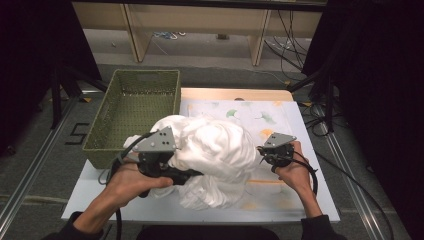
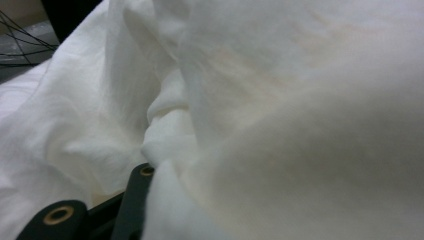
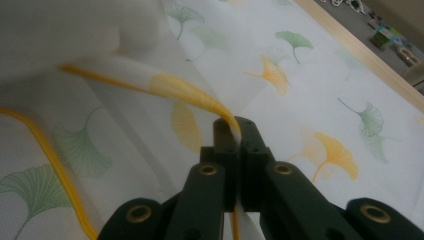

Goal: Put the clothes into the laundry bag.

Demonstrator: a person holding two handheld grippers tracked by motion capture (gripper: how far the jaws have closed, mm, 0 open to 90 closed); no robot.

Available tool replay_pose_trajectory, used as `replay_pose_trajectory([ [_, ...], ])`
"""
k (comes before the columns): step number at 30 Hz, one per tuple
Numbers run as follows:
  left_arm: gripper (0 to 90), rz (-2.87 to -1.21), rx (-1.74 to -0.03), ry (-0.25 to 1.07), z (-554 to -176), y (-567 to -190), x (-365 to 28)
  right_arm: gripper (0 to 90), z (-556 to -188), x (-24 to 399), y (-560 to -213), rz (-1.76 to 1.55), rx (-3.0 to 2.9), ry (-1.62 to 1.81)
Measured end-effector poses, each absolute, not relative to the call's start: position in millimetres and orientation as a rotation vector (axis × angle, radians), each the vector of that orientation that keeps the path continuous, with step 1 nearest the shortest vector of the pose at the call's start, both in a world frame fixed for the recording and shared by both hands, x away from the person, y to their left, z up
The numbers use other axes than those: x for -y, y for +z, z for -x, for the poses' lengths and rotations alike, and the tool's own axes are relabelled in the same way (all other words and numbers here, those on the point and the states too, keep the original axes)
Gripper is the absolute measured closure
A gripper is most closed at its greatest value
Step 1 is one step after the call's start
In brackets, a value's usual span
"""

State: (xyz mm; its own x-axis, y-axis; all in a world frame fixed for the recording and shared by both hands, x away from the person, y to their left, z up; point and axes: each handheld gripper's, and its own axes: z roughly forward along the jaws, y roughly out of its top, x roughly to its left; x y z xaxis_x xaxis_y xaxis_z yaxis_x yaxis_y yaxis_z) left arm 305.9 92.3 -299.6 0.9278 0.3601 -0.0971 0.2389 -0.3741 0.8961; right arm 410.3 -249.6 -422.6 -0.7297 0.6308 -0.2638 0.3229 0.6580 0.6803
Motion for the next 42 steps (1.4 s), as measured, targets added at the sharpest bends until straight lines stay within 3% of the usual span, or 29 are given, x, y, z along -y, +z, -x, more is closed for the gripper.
replay_pose_trajectory([
  [17,55.7,-2.151,-0.331,-0.010,-285.9,-351.5,-42.6,90.0,-413.6,256.2,-405.4,-0.738,-2.317,0.909],
  [28,45.6,-2.296,-0.408,0.062,-315.3,-404.3,-0.7,90.0,-406.2,247.9,-395.9,-0.683,-2.314,0.915],
  [34,43.2,-2.299,-0.427,0.110,-324.1,-404.9,10.2,90.0,-402.7,244.5,-392.7,-0.660,-2.320,0.913],
  [42,50.6,-2.215,-0.456,0.153,-334.0,-375.5,13.3,90.0,-393.1,238.8,-378.7,-0.629,-2.310,0.955],
])
